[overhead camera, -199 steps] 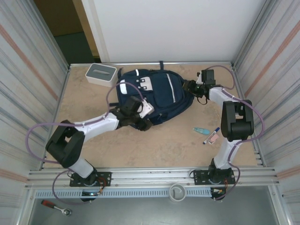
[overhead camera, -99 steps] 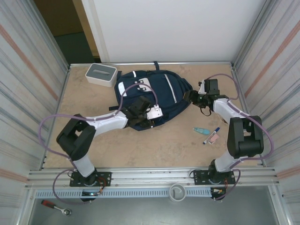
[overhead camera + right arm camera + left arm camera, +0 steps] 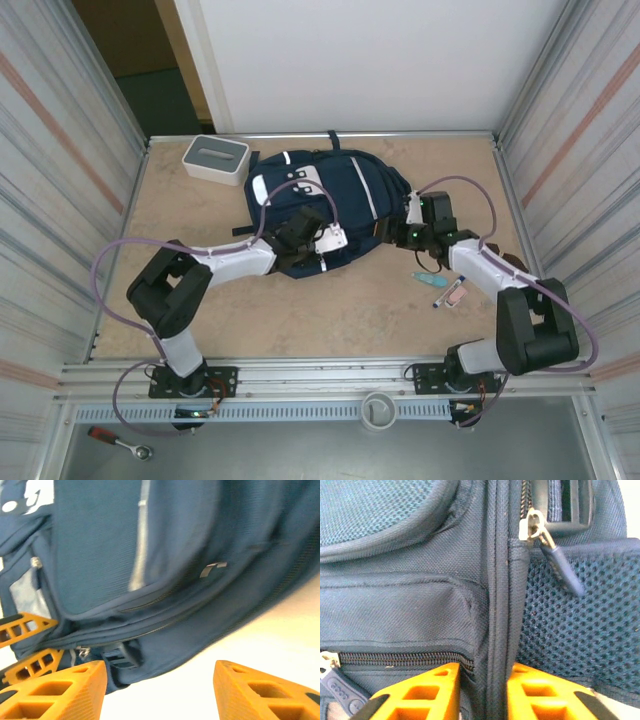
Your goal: Pack books, pencil case, and school supplies into a backpack
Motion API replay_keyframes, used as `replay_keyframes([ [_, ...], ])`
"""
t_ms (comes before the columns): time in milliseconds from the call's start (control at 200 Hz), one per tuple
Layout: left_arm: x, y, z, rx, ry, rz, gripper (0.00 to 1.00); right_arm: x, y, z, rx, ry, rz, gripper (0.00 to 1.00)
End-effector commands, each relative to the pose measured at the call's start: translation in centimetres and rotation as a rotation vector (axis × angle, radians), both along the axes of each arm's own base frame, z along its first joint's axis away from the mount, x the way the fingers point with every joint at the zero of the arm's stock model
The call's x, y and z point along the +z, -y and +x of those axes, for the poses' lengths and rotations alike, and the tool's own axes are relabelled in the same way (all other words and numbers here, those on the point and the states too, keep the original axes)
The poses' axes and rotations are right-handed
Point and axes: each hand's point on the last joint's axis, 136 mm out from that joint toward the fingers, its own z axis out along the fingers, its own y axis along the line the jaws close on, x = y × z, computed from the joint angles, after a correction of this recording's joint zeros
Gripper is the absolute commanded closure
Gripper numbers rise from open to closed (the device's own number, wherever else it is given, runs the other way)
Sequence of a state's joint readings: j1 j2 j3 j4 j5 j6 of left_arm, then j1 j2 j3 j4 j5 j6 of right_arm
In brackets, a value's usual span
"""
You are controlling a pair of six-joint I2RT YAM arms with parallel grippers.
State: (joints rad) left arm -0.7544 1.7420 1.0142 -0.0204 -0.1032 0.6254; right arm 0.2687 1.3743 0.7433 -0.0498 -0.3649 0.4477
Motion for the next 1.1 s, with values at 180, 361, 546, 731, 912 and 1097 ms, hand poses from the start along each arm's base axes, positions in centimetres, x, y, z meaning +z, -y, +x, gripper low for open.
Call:
replay_keyframes([
  [180,2.5,0.2,-1.3,0.020,-0.209,-0.281,0.88,0.5,-5.7,-2.3,0.136,0.303,-0.058,0.47],
  [361,3.6,0.1,-1.4,0.008,-0.247,-0.346,0.90,0.4,-7.8,-3.2,0.160,0.464,-0.134,0.54],
  [546,4.2,0.2,-1.5,0.000,-0.292,-0.409,0.91,0.0,-9.2,-3.4,0.137,0.588,-0.262,0.61],
  [731,4.9,0.2,-1.9,-0.023,-0.335,-0.450,0.91,0.2,-9.8,-2.8,0.101,0.677,-0.341,0.63],
  [912,5.1,-0.1,-2.0,-0.024,-0.348,-0.465,0.91,0.6,-10.5,-1.7,0.084,0.739,-0.417,0.64],
  [1097,5.0,-0.2,-2.2,-0.034,-0.357,-0.467,0.91,0.8,-11.0,-0.5,0.064,0.776,-0.484,0.64],
])
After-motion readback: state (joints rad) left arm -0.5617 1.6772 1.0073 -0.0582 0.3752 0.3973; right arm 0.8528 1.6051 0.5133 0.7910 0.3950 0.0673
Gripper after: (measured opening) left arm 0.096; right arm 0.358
